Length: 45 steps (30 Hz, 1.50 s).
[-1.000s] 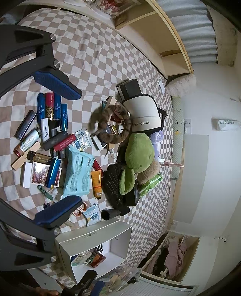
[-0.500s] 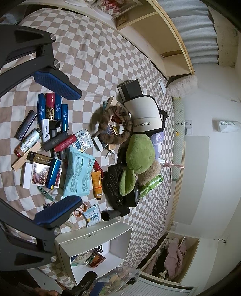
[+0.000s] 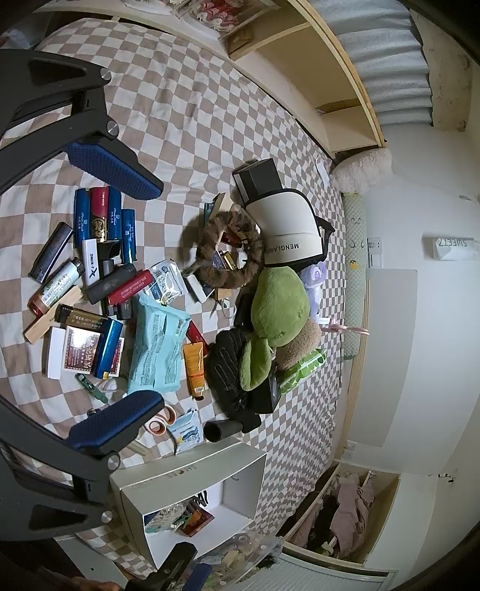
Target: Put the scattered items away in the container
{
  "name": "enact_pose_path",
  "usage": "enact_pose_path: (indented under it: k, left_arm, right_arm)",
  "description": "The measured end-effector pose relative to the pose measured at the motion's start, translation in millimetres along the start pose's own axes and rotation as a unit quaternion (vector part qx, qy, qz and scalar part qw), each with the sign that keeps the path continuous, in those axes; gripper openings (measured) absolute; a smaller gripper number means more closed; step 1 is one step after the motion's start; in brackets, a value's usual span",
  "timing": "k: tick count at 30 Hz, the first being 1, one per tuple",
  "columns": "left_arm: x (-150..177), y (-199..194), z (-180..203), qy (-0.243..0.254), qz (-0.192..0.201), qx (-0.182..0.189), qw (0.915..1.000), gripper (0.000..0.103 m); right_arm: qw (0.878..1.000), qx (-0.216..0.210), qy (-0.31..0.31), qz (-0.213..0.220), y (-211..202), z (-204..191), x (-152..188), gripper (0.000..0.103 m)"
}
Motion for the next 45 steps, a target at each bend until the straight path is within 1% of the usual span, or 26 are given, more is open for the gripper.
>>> enact_pose_path:
  k: [15, 38, 45]
  left_arm:
    - [1, 2, -6, -0.003, 0.0, 0.001, 1.0, 0.103]
    - [1, 1, -5, -0.003, 0.0, -0.004, 1.0, 0.103]
    - [5, 6, -15, 0.006, -0.004, -0.019, 0.9998, 0.103]
  right_arm:
    - [1.0, 0.002, 0.001, -0.005, 1, 4, 1, 0.103]
    - [1.0, 0.005, -0.001, -0.007, 4, -2, 1, 0.103]
    - [1.0, -0.001, -0.004, 0.002, 1, -6, 2, 0.103]
Point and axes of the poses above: each gripper's, at about its wrist camera, not at the fingertips, and y roughly the way its jaws point, z to its right, x to its underside, the point moved 3 cm from there along y, roughly the way its jaws point, and after that the axes turned 7 degrees about x, right-handed, at the moved point
